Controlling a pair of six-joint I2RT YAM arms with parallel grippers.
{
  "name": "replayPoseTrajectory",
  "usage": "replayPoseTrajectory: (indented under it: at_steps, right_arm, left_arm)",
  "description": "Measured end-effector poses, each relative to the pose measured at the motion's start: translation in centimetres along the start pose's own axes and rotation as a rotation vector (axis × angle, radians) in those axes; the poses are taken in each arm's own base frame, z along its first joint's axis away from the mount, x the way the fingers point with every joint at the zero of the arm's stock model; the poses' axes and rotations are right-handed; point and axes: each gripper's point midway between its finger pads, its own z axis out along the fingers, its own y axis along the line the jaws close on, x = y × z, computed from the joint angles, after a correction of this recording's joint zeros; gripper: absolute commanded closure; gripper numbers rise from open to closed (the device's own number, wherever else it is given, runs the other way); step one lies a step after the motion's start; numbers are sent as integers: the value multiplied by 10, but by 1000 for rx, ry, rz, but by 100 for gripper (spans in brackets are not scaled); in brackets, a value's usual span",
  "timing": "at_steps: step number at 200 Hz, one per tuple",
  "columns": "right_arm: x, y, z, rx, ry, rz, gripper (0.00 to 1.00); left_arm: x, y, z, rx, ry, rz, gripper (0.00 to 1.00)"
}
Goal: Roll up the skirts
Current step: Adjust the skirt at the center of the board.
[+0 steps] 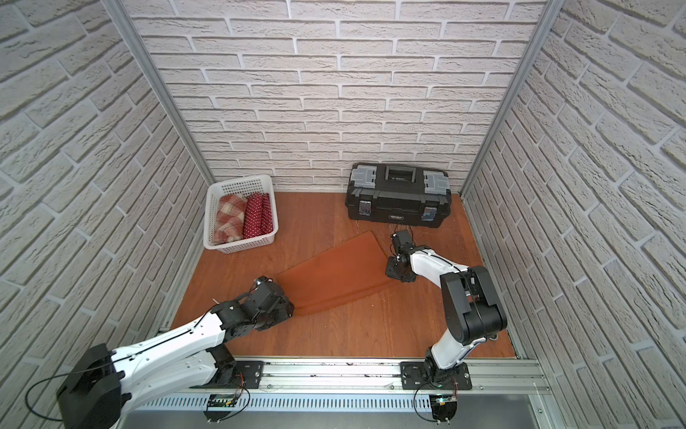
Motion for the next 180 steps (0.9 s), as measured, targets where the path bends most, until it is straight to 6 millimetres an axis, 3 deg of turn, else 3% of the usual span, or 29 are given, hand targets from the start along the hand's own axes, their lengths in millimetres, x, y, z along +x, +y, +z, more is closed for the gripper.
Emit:
replayPoseTrajectory:
  at_steps: [46,84,145,180]
  right_arm:
    - [-2,0,1,-5,-6,0,73]
    - [-4,-1,1,-5,-8,4,79]
    - [-6,-1,1,-12,-13,9,91]
    - [-6,-1,1,-13,-14,8,96]
  left_arm:
    - [-22,-19,2,81,-87,-54,49]
    - [-12,-17,16,52,-33,-48,51]
    - [-8,-11,9,44,-23,-46,53]
    - [-4,-3,16,21,-13,-42,53]
